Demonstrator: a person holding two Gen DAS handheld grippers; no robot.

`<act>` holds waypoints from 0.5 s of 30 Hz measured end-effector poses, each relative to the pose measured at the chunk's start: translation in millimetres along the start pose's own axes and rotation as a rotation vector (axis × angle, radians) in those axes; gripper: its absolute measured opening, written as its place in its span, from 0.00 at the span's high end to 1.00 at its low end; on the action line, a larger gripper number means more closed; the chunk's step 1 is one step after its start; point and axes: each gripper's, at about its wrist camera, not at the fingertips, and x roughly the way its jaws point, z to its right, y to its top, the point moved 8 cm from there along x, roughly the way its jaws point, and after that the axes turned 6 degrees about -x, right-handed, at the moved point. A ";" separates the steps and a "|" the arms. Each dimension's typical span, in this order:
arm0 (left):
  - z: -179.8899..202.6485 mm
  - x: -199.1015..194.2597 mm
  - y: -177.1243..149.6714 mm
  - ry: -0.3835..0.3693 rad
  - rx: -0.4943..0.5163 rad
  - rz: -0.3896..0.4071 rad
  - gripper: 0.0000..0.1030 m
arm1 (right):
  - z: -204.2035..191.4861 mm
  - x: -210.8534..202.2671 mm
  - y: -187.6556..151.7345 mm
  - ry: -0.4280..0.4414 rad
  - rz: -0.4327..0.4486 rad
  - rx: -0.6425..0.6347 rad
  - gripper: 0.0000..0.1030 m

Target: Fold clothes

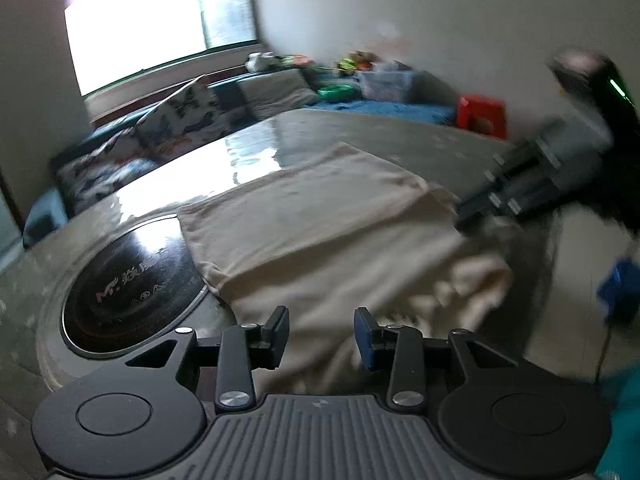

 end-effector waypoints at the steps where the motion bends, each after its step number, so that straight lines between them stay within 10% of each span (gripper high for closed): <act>1: 5.0 -3.5 -3.7 -0.003 0.031 -0.003 0.58 | -0.6 -1.4 -0.2 -0.002 0.001 -0.004 0.82; 15: 42.6 17.0 -16.5 -0.027 0.197 0.018 0.58 | -9.4 -27.0 -1.7 -0.021 0.011 -0.077 0.59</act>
